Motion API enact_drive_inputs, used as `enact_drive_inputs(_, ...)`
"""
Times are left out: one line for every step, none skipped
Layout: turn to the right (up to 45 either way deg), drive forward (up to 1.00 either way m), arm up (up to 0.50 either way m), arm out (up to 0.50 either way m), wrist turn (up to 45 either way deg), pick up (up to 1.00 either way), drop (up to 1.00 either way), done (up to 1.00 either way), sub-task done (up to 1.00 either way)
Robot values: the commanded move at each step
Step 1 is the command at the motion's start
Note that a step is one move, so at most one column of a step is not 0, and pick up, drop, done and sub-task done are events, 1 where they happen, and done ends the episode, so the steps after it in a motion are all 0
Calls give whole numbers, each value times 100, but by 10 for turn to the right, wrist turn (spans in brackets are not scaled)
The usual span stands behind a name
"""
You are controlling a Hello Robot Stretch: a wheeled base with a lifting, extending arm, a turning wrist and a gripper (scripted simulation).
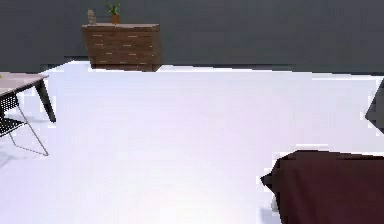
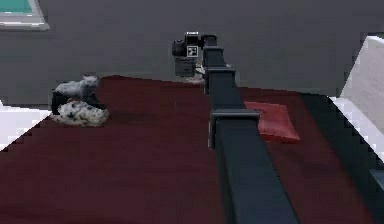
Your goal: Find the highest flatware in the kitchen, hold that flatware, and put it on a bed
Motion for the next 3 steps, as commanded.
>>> enact_drive_inputs(0,0,-20,0,0,0,0,0,0)
enact_drive_inputs(0,0,-32,0,0,0,0,0,0)
enact_drive_inputs(0,0,0,0,0,0,100,0,0)
